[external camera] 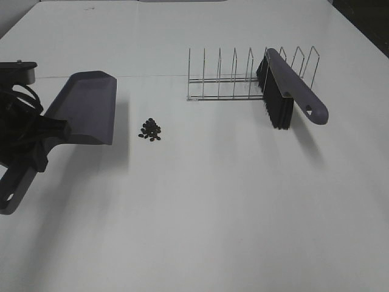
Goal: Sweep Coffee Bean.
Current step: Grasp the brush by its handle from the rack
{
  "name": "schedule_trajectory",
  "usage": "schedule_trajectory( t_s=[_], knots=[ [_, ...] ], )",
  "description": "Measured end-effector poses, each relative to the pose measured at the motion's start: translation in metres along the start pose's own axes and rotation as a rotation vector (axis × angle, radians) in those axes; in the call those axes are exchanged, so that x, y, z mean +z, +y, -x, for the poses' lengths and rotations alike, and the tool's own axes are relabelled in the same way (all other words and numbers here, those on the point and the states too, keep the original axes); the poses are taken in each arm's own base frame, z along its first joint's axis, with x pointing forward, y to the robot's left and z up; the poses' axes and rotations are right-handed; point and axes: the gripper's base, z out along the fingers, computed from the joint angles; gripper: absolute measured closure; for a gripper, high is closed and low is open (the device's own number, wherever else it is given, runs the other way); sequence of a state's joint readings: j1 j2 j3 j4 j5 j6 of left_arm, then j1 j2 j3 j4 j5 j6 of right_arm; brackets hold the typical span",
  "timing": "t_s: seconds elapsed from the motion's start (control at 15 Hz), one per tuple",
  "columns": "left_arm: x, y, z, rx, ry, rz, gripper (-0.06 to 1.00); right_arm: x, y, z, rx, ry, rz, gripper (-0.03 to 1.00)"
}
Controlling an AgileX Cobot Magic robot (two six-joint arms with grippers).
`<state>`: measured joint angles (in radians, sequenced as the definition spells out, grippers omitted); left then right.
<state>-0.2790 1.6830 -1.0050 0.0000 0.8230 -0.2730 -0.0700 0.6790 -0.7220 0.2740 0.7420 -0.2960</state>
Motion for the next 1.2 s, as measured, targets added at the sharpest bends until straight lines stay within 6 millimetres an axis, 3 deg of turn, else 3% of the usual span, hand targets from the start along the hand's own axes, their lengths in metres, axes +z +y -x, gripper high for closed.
schedule_trajectory(
  t_s=[0.13, 0.27, 0.47, 0.6, 0.73, 0.93, 1.07, 1.2],
  knots=[
    [0.000, 0.000, 0.000, 0.003, 0.001, 0.000, 0.60, 0.031, -0.010, 0.040, -0.022, 0.066, 0.007, 0.29],
    [0.000, 0.000, 0.000, 0.003, 0.001, 0.000, 0.60, 0.058, -0.017, 0.067, -0.012, 0.103, 0.016, 0.29],
    [0.000, 0.000, 0.000, 0.004, 0.001, 0.000, 0.60, 0.116, -0.027, 0.112, 0.030, 0.203, 0.077, 0.29],
    [0.000, 0.000, 0.000, 0.004, 0.001, 0.000, 0.60, 0.166, -0.034, 0.138, 0.040, 0.318, 0.127, 0.29],
    [0.000, 0.000, 0.000, 0.004, 0.001, 0.000, 0.60, 0.197, -0.022, 0.159, -0.011, 0.354, 0.136, 0.29],
    [0.000, 0.000, 0.000, 0.004, 0.001, 0.000, 0.60, 0.234, 0.018, 0.180, -0.121, 0.381, 0.102, 0.29],
    [0.000, 0.000, 0.000, 0.004, 0.001, 0.000, 0.60, 0.258, 0.035, 0.185, -0.134, 0.428, 0.087, 0.29],
    [0.000, 0.000, 0.000, 0.004, 0.001, 0.000, 0.60, 0.279, 0.040, 0.183, -0.119, 0.461, 0.088, 0.30]
  ],
)
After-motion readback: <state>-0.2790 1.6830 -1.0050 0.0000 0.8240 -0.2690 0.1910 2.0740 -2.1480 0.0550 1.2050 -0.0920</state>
